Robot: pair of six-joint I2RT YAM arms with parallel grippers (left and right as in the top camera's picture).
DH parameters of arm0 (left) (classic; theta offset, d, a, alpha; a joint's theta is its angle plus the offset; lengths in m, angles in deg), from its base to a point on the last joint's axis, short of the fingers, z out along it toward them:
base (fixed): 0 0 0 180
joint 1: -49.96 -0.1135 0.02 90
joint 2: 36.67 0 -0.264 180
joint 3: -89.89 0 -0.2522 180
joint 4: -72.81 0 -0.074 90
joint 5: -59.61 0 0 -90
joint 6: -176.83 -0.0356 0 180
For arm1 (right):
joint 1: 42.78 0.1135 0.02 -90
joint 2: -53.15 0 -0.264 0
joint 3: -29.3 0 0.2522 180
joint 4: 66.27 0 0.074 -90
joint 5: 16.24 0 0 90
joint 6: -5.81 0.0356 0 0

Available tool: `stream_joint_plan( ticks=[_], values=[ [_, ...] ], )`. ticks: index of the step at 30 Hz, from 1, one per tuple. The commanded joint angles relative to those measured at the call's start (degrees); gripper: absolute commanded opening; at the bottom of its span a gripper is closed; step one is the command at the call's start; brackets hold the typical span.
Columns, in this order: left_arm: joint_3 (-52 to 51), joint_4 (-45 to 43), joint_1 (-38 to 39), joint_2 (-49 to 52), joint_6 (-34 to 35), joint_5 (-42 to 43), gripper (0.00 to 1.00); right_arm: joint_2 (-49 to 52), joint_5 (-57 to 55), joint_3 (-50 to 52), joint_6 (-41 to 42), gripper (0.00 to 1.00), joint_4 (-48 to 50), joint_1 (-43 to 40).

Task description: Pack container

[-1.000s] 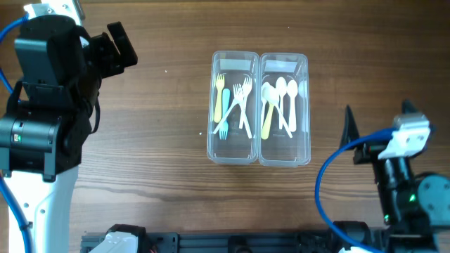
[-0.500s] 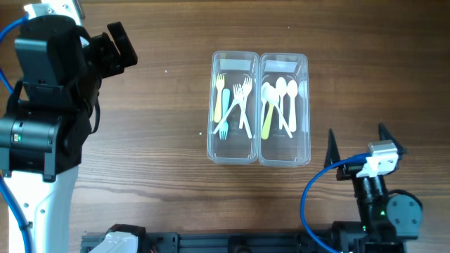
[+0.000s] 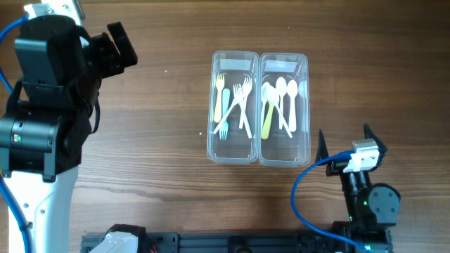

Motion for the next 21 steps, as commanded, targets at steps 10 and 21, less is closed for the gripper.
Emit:
stream_joint_plan(
  ticks=[10, 21],
  values=[
    [0.39, -0.11, -0.04, 0.0, -0.11, -0.7, 1.0, -0.94, 4.17, 3.23, -0.59, 1.0, 1.4, 0.07],
    [0.39, -0.11, -0.04, 0.0, -0.11, -0.7, 1.0, -0.83, 4.17, 3.23, -0.59, 1.0, 1.38, 0.07]
  ],
)
